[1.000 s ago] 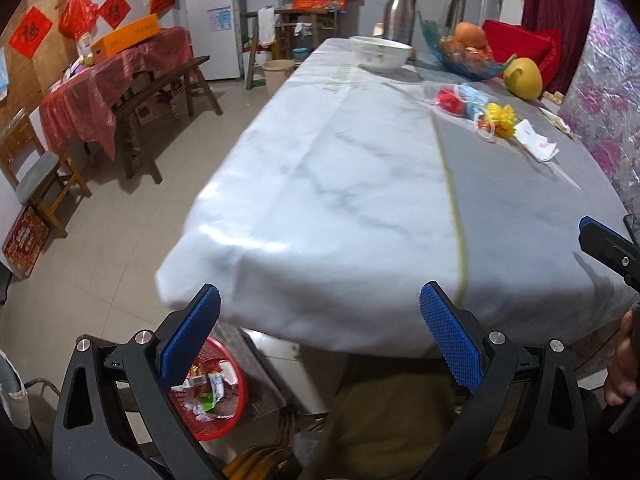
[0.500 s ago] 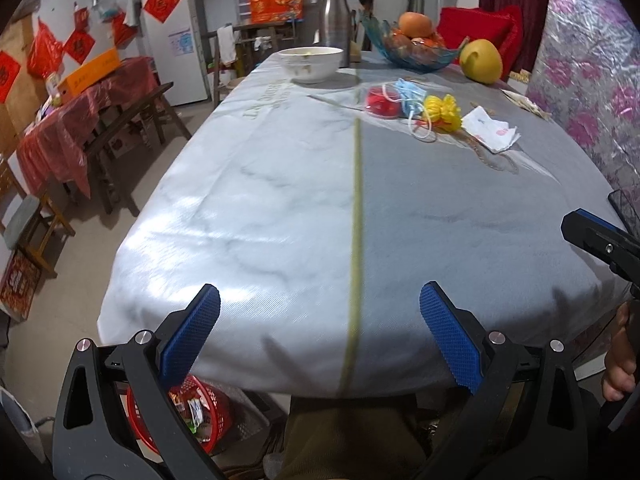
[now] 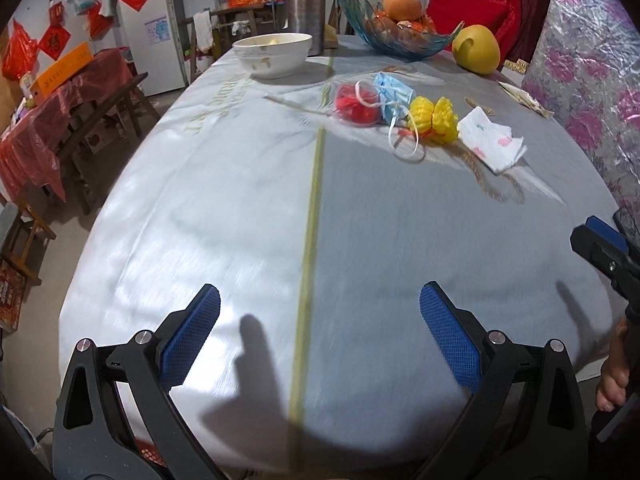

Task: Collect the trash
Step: 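Move both open tools back toward the yellow and blue items on the table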

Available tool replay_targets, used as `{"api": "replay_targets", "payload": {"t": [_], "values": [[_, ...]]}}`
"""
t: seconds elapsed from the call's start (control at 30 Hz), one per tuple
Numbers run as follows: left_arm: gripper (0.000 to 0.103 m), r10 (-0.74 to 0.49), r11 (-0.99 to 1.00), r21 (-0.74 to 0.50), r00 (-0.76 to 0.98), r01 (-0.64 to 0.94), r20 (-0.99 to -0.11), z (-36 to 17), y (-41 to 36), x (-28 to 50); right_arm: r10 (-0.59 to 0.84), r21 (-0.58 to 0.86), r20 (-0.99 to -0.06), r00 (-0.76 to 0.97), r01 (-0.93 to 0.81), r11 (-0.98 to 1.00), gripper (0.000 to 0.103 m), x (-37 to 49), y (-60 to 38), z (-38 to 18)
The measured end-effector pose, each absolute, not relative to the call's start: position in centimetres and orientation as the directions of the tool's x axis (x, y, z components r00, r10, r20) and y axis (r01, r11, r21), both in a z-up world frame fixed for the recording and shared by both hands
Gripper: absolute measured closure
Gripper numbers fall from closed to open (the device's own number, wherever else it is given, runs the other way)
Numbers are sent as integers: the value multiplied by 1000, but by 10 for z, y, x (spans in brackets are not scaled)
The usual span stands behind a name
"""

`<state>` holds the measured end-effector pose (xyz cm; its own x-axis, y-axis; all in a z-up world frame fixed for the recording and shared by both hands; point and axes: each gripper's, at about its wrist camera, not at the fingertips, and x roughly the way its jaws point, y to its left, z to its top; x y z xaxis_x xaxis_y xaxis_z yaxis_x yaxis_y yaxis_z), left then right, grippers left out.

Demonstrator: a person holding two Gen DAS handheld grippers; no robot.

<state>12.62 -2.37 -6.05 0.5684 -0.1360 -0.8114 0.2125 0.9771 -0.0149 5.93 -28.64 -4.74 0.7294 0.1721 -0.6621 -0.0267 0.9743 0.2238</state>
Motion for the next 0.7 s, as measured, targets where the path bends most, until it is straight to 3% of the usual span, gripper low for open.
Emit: {"api": "replay_targets", "payload": {"t": [0.27, 0.4, 0.53, 0.7], "values": [[7, -132, 971, 11, 573, 239, -809, -57, -58, 180, 137, 239, -663, 736, 35, 970, 8, 86, -315, -50], [7, -176, 967, -37, 559, 251, -811, -52, -70, 205, 128, 244, -661, 739, 51, 968, 8, 96, -323, -51], [7, -251, 954, -116, 530, 275, -810, -50, -87, 226, 167, 299, -654, 738, 49, 953, 6, 104, -332, -51], [7, -274, 942, -111, 537, 316, -798, -50, -118, 245, 236, 389, -660, 713, 56, 919, 6, 112, -342, -60]]}}
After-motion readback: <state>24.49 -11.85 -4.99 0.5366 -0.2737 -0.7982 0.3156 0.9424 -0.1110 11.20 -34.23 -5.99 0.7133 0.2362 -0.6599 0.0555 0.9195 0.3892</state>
